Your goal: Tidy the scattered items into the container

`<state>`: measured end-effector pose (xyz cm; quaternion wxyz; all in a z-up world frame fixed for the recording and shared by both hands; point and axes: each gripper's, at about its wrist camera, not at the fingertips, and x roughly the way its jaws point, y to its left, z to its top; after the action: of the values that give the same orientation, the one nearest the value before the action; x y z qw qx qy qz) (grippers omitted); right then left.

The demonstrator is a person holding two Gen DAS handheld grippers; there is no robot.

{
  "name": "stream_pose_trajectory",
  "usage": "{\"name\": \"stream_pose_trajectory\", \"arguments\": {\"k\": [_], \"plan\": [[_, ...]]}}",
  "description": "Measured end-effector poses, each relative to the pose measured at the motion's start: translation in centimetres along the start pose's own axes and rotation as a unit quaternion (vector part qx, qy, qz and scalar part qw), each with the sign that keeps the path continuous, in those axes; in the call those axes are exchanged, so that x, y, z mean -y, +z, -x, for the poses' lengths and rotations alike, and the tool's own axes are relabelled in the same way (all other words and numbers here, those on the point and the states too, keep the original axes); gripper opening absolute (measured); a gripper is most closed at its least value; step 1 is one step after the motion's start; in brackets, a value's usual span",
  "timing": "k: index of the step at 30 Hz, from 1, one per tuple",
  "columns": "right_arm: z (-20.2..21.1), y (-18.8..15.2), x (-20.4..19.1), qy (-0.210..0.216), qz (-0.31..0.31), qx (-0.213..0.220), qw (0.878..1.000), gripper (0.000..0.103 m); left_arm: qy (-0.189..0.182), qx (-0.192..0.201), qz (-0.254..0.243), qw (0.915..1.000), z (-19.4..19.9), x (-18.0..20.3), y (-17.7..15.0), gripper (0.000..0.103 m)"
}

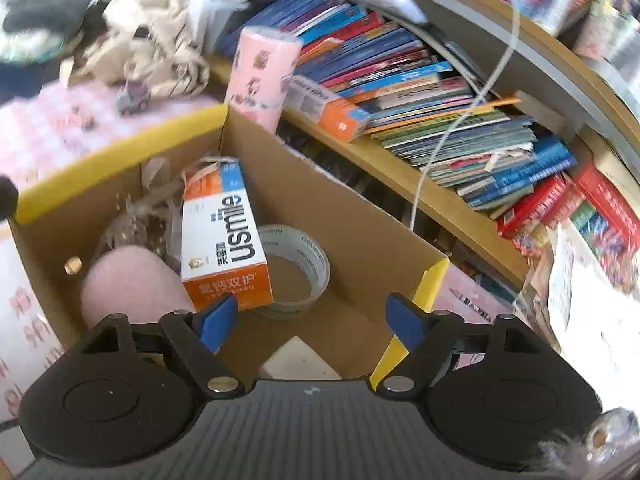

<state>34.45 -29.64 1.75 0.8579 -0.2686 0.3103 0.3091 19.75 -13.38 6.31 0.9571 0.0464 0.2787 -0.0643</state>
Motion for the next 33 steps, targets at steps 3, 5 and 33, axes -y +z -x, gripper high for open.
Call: {"name": "stream_pose_trajectory", "arguments": {"k": [3,5,33], "plan": [[0.8,-0.3,0.1,-0.008,-0.022,0.009,1.0,0.083,0.0,0.003,0.005,1.0,0.4,0.0,-0.3,0.086],[1.1,-0.6,0.0,-0.02,-0.027,0.011,0.999,0.083,0.0,0.006,0.007,1.0,0.8,-0.1,-0.5,0.086],[9.7,-3.1,-6.6,-0.125,-0.15,0.023,0.98,0.089,-0.062,0.024,0.019,0.9976,6.5,-5.7,-4.5,0.086]]}}
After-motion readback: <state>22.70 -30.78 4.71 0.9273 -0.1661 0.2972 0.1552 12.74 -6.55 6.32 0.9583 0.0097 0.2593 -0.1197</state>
